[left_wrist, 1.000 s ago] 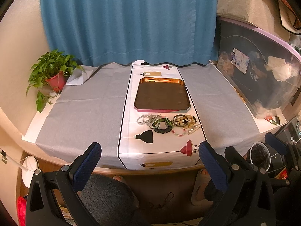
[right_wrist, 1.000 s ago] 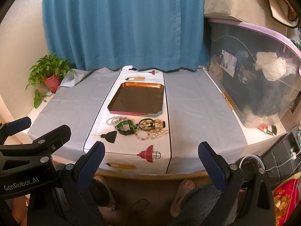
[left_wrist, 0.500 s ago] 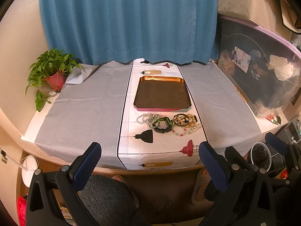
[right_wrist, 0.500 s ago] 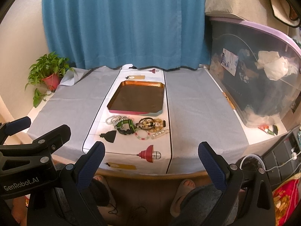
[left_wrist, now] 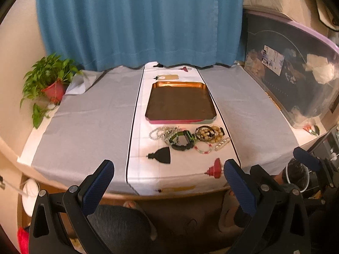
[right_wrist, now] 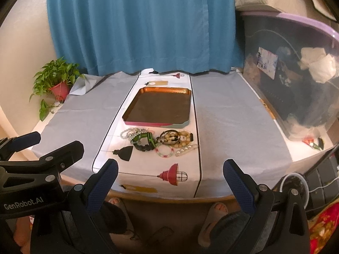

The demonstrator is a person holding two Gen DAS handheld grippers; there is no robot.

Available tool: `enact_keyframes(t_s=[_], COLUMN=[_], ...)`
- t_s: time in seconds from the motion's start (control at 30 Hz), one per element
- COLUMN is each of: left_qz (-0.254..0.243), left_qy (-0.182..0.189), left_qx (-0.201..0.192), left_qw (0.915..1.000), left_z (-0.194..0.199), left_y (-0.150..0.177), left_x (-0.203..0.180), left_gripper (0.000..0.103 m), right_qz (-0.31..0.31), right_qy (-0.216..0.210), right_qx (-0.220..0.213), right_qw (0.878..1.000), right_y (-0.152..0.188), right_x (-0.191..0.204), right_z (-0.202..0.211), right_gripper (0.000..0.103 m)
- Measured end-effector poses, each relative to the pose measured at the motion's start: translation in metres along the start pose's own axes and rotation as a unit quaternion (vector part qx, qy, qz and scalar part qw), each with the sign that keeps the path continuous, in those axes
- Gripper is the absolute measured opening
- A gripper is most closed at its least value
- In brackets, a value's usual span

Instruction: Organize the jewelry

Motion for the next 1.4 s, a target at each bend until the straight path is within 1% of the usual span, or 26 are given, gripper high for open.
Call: enact_keyframes(t_s=[0.07, 0.17, 0.27, 0.3, 0.37, 0.4, 0.5, 0.57, 0.6, 0.67, 0.7, 0.73, 0.77, 0.83, 0.87, 0.9, 0.93, 0.97, 1.0, 1.03, 1.1, 1.13, 1.2, 1.33, 1.37, 1.4], left_qz=[0.011, 0.019, 0.002, 0.005, 0.02, 0.035, 0.059, 0.065, 0.065, 0.056, 0.053, 0.053, 0.058, 0.07, 0.07, 0.063, 0.048, 0.034, 0.015, -0.004, -0.027, -0.033, -0.037, -0.037, -0.04, -0.045], left_qy=[0.01, -0.012, -0.011, -0.002, 0.022, 0.043, 0.092, 0.112, 0.114, 0.124, 0.13, 0.14, 0.153, 0.177, 0.177, 0.176, 0.179, 0.181, 0.188, 0.195, 0.193, 0.19, 0.184, 0.192, 0.19, 0.176], left_qx=[-0.005, -0.023, -0.023, -0.017, 0.0, -0.001, -0.004, -0.015, -0.018, -0.019, -0.019, -0.017, -0.015, -0.026, -0.031, -0.038, -0.042, -0.041, -0.042, -0.046, -0.046, -0.042, -0.044, -0.042, -0.045, -0.052], left_qw=[0.9999, 0.9995, 0.9997, 0.9999, 0.9996, 0.9985, 0.994, 0.9915, 0.9911, 0.9905, 0.9899, 0.9886, 0.9863, 0.9814, 0.9812, 0.9817, 0.9818, 0.9819, 0.9812, 0.9797, 0.9799, 0.9804, 0.9812, 0.9798, 0.9799, 0.982], left_z=[-0.023, -0.063, -0.113, -0.128, -0.157, -0.172, -0.198, -0.208, -0.212, -0.22, -0.223, -0.226, -0.228, -0.228, -0.228, -0.227, -0.227, -0.229, -0.232, -0.233, -0.235, -0.237, -0.238, -0.241, -0.241, -0.239], left_y=[0.004, 0.008, 0.014, 0.017, 0.025, 0.027, 0.031, 0.03, 0.028, 0.025, 0.023, 0.021, 0.02, 0.013, 0.009, 0.004, 0.0, -0.001, -0.003, -0.003, 0.0, 0.002, 0.002, 0.005, 0.005, 0.004], left_x=[0.001, 0.009, 0.014, 0.016, 0.021, 0.025, 0.027, 0.026, 0.027, 0.026, 0.024, 0.025, 0.025, 0.027, 0.028, 0.029, 0.026, 0.024, 0.018, 0.012, 0.008, 0.007, 0.009, 0.011, 0.011, 0.014], left_gripper=[0.103, 0.103, 0.103, 0.103, 0.103, 0.103, 0.101, 0.099, 0.095, 0.08, 0.067, 0.062, 0.061, 0.053, 0.051, 0.045, 0.039, 0.036, 0.032, 0.03, 0.026, 0.022, 0.016, 0.014, 0.014, 0.015], right_qz=[0.0, -0.001, -0.009, -0.016, -0.01, 0.003, 0.029, 0.012, 0.0, -0.02, -0.023, -0.025, -0.025, -0.017, -0.009, 0.002, 0.009, 0.015, 0.022, 0.027, 0.031, 0.031, 0.031, 0.019, 0.013, 0.007], right_qy=[-0.015, -0.041, -0.087, -0.097, -0.083, -0.075, -0.057, -0.074, -0.084, -0.091, -0.097, -0.101, -0.108, -0.125, -0.129, -0.133, -0.136, -0.139, -0.143, -0.147, -0.152, -0.152, -0.15, -0.124, -0.119, -0.118], right_qx=[-0.006, -0.021, -0.046, -0.058, -0.085, -0.086, -0.057, -0.037, -0.03, -0.028, -0.031, -0.031, -0.031, -0.034, -0.037, -0.043, -0.045, -0.044, -0.04, -0.031, -0.02, -0.014, -0.002, 0.013, 0.017, 0.024], right_qw=[1.0, 0.999, 0.995, 0.993, 0.993, 0.993, 0.996, 0.996, 0.996, 0.995, 0.995, 0.994, 0.993, 0.991, 0.991, 0.99, 0.99, 0.989, 0.989, 0.988, 0.988, 0.988, 0.988, 0.992, 0.993, 0.993], right_y=[0.004, 0.01, 0.017, 0.017, 0.015, 0.015, 0.018, 0.017, 0.017, 0.011, 0.008, 0.006, 0.004, 0.0, -0.002, -0.005, -0.007, -0.009, -0.009, -0.009, -0.007, -0.007, -0.004, -0.002, -0.001, 0.0], right_x=[-0.002, -0.011, -0.018, -0.023, -0.035, -0.038, -0.045, -0.05, -0.051, -0.054, -0.054, -0.052, -0.05, -0.041, -0.036, -0.031, -0.028, -0.024, -0.02, -0.016, -0.012, -0.01, -0.008, -0.017, -0.02, -0.023], right_z=[-0.02, -0.057, -0.092, -0.1, -0.118, -0.126, -0.159, -0.173, -0.177, -0.189, -0.193, -0.196, -0.199, -0.202, -0.202, -0.205, -0.206, -0.21, -0.214, -0.221, -0.231, -0.236, -0.244, -0.258, -0.26, -0.264], right_gripper=[0.099, 0.099, 0.099, 0.099, 0.099, 0.099, 0.099, 0.099, 0.099, 0.099, 0.099, 0.099, 0.099, 0.099, 0.098, 0.096, 0.094, 0.084, 0.071, 0.065, 0.046, 0.043, 0.029, 0.022, 0.021, 0.02])
Point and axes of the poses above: each gripper's, at about its wrist camera, not at the fingertips, and z roughly against the way its jaws point, x to its left, y to its underside, the point moved 10 cm from there along -z, roughly the way its jaws point, and after that the axes turned 9 degrees about -z, right-handed, at the moved point
